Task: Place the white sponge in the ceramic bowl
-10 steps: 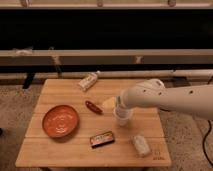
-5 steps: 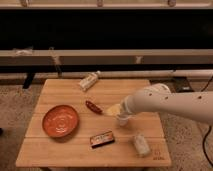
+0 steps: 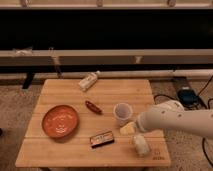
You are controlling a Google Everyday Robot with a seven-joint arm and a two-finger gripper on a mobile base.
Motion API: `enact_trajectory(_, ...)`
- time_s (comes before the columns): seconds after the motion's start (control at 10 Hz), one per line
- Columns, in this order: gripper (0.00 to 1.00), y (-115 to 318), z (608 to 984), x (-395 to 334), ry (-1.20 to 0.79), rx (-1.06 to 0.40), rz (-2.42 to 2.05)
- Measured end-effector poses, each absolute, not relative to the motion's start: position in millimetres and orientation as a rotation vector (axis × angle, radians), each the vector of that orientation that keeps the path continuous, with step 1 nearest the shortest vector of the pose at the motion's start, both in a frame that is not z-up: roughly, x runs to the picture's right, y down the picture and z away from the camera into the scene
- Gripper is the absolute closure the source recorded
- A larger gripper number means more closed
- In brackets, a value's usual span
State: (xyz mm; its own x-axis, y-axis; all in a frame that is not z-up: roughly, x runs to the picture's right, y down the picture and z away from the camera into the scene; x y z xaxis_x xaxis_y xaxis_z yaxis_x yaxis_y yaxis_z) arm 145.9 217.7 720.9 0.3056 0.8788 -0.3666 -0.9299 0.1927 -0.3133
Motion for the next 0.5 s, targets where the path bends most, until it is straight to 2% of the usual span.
enact_trajectory(0.5,0.20,294.7,747.6,153.7,0.300,-0.596,1.166)
